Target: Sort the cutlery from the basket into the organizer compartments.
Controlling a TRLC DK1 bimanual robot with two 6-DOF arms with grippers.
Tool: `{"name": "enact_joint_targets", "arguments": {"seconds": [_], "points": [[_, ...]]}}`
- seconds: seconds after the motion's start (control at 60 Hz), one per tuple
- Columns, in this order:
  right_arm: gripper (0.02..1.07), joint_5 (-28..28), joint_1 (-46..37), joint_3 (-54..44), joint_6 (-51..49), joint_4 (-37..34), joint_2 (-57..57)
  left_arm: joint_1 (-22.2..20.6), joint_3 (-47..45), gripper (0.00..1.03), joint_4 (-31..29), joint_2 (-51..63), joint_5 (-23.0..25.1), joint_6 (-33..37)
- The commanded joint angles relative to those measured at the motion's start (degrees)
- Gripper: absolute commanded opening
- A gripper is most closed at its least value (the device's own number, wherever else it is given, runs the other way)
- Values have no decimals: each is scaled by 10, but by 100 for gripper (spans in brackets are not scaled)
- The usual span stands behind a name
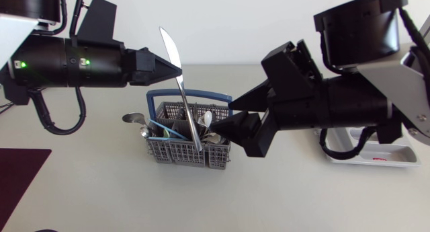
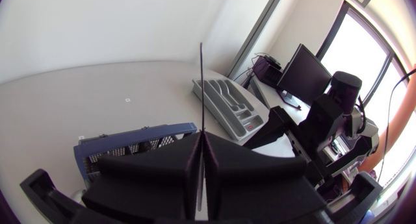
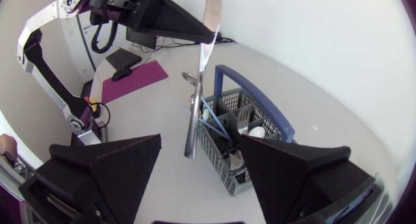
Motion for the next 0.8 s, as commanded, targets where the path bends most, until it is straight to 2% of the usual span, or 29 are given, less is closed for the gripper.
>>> {"name": "enact_joint_targets", "arguments": {"seconds": [0.0,0.317,0.467,0.633,0.783], "points": [[89,-13,2,23,8,6,24,-8,33,4,23,14,15,-25],[88,-30,-16,48,18,14,56,-44,55,4,53,54,20,-39],[71,-33,-31,60,22,30,72,-52,66,4,55,68,20,-48],[65,-34,-37,75,22,36,96,-54,68,4,55,71,21,-53],[50,-45,-42,86,21,36,108,-53,68,4,55,71,23,-55]]}}
